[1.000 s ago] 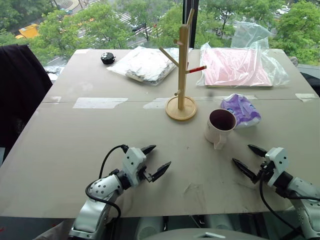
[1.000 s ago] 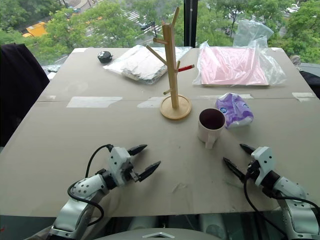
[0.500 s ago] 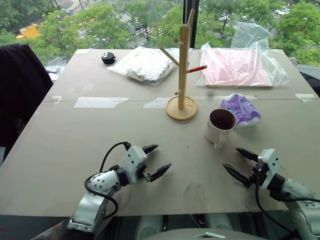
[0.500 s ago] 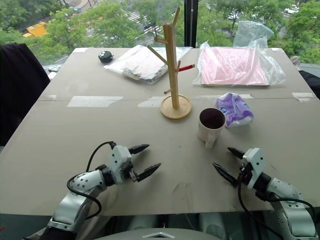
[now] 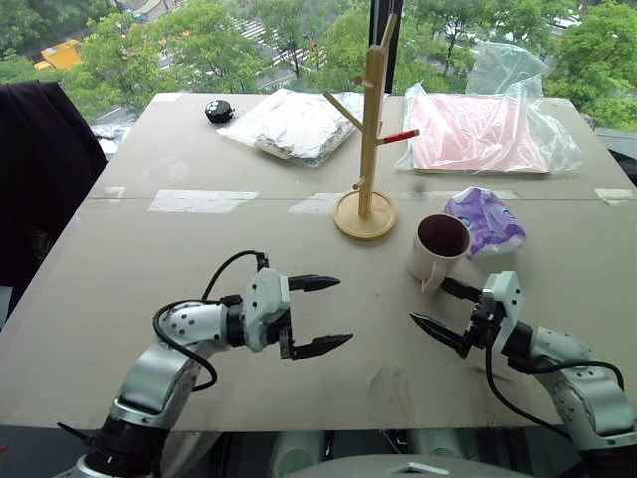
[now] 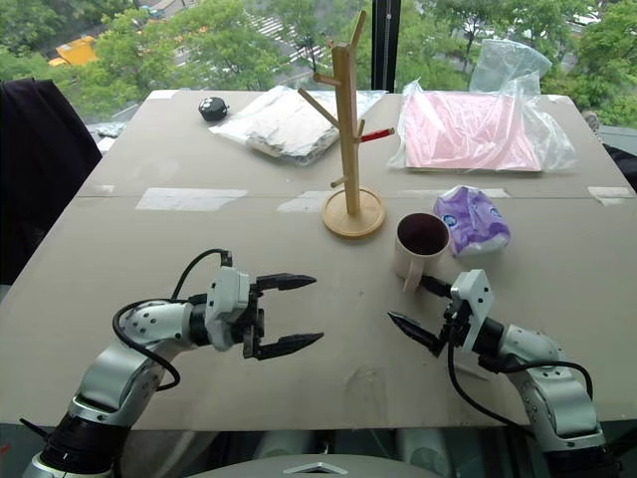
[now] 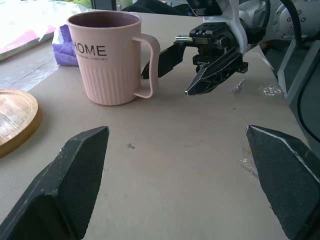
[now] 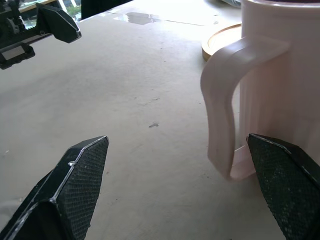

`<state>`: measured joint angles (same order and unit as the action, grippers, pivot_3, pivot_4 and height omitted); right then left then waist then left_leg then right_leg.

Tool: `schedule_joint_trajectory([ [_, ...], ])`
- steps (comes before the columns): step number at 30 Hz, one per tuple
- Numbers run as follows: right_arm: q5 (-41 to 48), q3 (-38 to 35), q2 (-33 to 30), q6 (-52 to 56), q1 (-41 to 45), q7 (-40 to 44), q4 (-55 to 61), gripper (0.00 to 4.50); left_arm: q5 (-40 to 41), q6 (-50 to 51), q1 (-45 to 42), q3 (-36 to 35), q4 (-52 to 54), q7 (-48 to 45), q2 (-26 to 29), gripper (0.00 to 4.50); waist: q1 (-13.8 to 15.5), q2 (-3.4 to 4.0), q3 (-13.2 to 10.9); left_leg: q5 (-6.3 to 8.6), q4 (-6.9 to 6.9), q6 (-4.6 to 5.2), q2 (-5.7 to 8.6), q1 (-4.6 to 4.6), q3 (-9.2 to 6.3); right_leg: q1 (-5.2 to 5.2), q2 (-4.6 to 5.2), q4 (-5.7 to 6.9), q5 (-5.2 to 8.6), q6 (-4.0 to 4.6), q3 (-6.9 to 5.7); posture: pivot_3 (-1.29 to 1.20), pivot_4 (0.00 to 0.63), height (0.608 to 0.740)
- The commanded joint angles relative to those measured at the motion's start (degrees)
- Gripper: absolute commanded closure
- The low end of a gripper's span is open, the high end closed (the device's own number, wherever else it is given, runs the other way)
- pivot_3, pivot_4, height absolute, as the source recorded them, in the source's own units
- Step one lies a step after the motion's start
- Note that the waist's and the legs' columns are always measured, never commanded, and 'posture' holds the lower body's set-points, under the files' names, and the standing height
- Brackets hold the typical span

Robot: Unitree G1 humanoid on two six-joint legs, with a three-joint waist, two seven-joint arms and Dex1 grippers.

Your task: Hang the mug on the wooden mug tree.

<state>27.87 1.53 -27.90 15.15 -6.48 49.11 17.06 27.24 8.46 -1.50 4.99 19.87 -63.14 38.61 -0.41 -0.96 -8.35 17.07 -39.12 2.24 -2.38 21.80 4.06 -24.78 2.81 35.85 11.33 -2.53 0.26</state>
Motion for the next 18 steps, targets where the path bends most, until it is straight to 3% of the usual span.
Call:
schedule_joint_trajectory([
  [1, 0.8, 0.3, -0.1, 0.2, 1.2, 0.7, 2.1, 0.04, 0.3, -0.3, -0.9, -0.9, 1.7, -0.7, 0.6, 0.00, 0.0, -0.01, 0.0, 0.00, 0.00, 0.00, 0.00, 0.00, 0.00, 0.00, 0.00, 0.01, 0.01, -0.02, 0.00, 0.00, 0.150, 0.740],
  [12, -2.9, 3.2, 3.2, -1.9, 5.6, -0.6, -2.4, 0.04, 1.0, 0.3, -2.7, -1.1, 2.0, -0.6, 0.3, 0.00, 0.0, -0.09, -0.1, 0.00, 0.00, 0.00, 0.01, 0.01, 0.01, 0.01, -0.01, 0.01, -0.04, 0.06, -0.01, 0.00, 0.150, 0.740],
  [14, -3.7, 3.3, 3.5, -2.7, 5.8, -0.8, -3.3, 0.76, 1.1, 0.4, -2.7, -1.1, 2.3, -0.5, 0.4, 0.00, 0.0, -0.10, -0.1, 0.00, 0.00, 0.00, 0.02, 0.02, 0.02, 0.00, 0.00, 0.01, -0.04, 0.06, -0.01, 0.00, 0.150, 0.740],
  [18, -4.6, 3.5, 3.7, -3.7, 6.1, -0.6, -4.2, 2.65, 1.9, 0.8, -2.7, -1.4, 3.0, -0.4, 0.0, 0.00, 0.0, -0.10, -0.1, 0.00, 0.00, -0.01, 0.02, 0.02, 0.02, 0.00, 0.00, 0.01, -0.04, 0.06, 0.00, 0.00, 0.150, 0.740],
])
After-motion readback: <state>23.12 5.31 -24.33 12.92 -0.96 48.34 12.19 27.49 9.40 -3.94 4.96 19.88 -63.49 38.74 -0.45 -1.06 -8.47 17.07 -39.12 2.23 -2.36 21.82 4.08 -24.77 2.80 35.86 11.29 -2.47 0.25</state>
